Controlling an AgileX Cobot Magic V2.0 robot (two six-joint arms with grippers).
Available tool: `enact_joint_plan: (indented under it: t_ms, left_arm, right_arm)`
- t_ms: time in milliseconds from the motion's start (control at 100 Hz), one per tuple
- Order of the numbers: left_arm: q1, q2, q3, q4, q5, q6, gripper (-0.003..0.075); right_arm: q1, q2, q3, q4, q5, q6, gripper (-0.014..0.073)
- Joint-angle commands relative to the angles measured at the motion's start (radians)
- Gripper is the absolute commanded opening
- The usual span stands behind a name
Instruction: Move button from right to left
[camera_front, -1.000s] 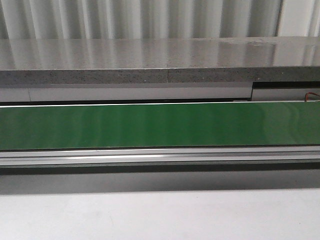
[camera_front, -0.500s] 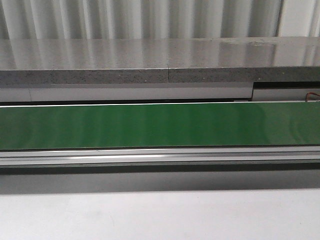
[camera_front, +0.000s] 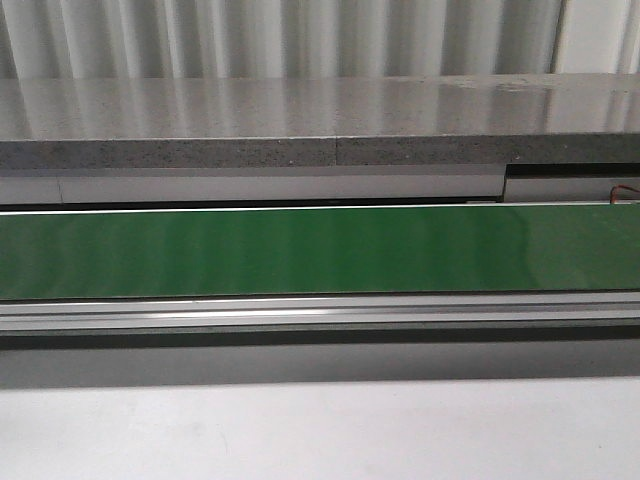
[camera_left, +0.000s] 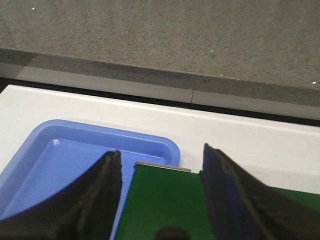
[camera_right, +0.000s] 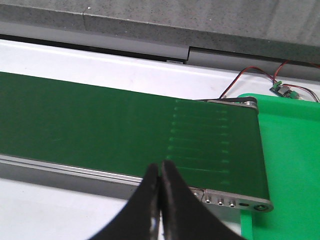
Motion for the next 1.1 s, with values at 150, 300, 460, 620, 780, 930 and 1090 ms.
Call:
enact_joint_plan:
  t_ms: [150, 300, 460, 620, 780, 930, 1090]
  left_arm:
    - [-0.058, -0.251, 0.056, -0.03, 0.045, 0.0, 0.0139]
    - [-0.062, -0.385, 0.109, -0.048, 0.05, 0.0, -0.002]
    - [-0.062, -0.467, 0.139, -0.06, 0.051, 0.0, -0.002]
    - [-0.062, -0.472, 0.143, -0.06, 0.049, 0.0, -0.002]
    - [-0.062, -0.47, 0.143, -0.06, 0.049, 0.0, -0.002]
    - [-0.09, -0.47, 0.145, -0.053, 0.049, 0.0, -0.002]
    - [-0.122, -0.47, 0.24, -0.052, -0.103, 0.0, -0.002]
  right_arm:
    - [-0.002, 0.001, -0.027, 0.001, -0.064, -0.01, -0.0067]
    - [-0.002, 0.001, -0.027, 0.001, -0.064, -0.01, -0.0067]
    - [-0.002, 0.001, -0.027, 0.001, -0.064, -0.01, -0.0067]
    - [-0.002, 0.001, -0.027, 0.001, -0.064, -0.01, -0.0067]
    - [-0.002, 0.001, -0.027, 0.001, -0.064, -0.01, -0.0067]
    - [-0.002, 0.001, -0.027, 0.001, -0.064, -0.01, -0.0067]
    - [-0.002, 0.001, -0.027, 0.001, -0.064, -0.01, -0.0067]
